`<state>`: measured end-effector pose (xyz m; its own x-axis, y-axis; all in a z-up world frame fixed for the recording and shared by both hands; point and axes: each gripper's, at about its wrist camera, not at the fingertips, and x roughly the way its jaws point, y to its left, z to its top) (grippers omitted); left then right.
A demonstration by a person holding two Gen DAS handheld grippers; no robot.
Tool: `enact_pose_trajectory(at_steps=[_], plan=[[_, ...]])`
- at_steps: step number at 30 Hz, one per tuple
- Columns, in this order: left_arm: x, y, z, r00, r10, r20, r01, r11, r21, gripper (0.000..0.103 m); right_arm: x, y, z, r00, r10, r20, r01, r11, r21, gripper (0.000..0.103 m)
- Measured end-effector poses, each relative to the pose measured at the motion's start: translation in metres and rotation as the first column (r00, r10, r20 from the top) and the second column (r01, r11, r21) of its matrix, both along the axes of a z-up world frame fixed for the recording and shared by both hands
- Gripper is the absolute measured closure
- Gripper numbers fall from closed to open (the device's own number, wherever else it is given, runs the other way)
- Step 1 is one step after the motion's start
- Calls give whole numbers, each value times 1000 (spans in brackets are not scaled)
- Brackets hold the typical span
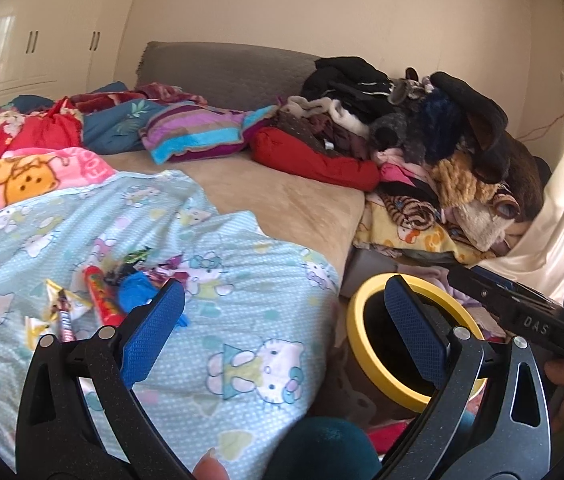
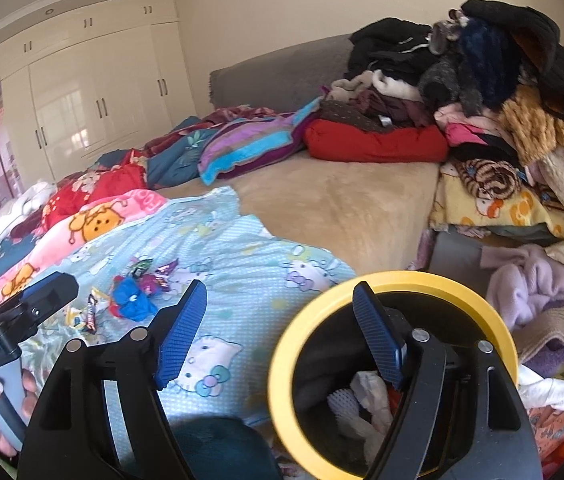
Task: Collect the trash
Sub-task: 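Move both tools back toward the candy wrappers and blue cloth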
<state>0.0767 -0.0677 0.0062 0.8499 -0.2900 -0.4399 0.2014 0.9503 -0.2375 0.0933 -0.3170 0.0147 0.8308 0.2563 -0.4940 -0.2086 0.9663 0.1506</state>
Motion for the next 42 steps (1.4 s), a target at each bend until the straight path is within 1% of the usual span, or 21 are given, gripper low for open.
enact_pose_trajectory(at_steps=[4,9,14,23,30,40,42], plan=[[-3,13,1,1000,28,12,-29,1000,7,11,3,18,-2,1000,26,-3,-26,1000,12,30],[-5,34,-2,997,71,16,-71,997,7,11,9,51,-5,997,73,-7,-73,997,13,30],[-5,66,-8,991,136,7,-136,991,-5,11,18,83,-9,992,126,-17,-125,992,16,30],[-5,122,-24,970,240,-28,-241,970,-23,11,45,141,-37,969,217,-117,-216,976,19,30],[-3,157,-43,950,305,-71,-308,951,-32,11,67,175,-61,949,251,-189,-248,968,38,30],[4,192,-75,920,362,-150,-373,926,-53,11,104,210,-99,921,274,-277,-274,961,41,30],[6,199,-84,916,361,-175,-378,923,-73,11,110,215,-106,914,279,-294,-279,959,45,30]])
